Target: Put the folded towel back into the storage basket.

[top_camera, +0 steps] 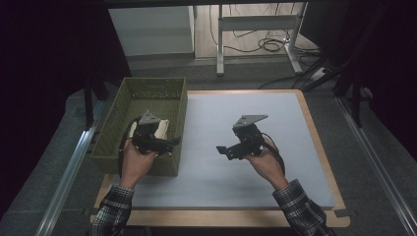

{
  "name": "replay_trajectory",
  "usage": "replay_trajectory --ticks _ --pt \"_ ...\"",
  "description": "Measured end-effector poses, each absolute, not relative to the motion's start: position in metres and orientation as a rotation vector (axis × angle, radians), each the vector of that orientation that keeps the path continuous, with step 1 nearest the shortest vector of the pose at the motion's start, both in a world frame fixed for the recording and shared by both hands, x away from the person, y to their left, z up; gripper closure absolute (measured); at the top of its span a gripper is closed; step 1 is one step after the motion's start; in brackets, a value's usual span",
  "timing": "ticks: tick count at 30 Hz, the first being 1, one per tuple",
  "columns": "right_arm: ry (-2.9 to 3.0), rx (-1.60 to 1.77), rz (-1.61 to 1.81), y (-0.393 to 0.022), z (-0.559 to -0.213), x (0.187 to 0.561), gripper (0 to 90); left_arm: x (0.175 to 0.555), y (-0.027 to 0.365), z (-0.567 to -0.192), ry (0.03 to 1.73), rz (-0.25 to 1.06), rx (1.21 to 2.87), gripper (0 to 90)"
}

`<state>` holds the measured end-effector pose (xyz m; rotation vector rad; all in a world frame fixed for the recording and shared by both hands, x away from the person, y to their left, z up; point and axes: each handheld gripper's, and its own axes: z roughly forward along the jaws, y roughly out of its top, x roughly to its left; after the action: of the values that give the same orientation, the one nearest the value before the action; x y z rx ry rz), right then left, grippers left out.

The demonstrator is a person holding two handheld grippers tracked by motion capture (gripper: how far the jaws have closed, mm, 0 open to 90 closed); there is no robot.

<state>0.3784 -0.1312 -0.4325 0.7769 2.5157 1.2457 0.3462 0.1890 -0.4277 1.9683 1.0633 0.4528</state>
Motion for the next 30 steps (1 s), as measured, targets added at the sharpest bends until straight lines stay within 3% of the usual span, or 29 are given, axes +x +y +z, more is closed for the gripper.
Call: replay_trajectory --ticks 30 --pt "2.443 0.884 1.236 -0.223 -0.445 0.348 5.7 0.312 0.092 -0.451 0.823 0.345 1.992 1.9"
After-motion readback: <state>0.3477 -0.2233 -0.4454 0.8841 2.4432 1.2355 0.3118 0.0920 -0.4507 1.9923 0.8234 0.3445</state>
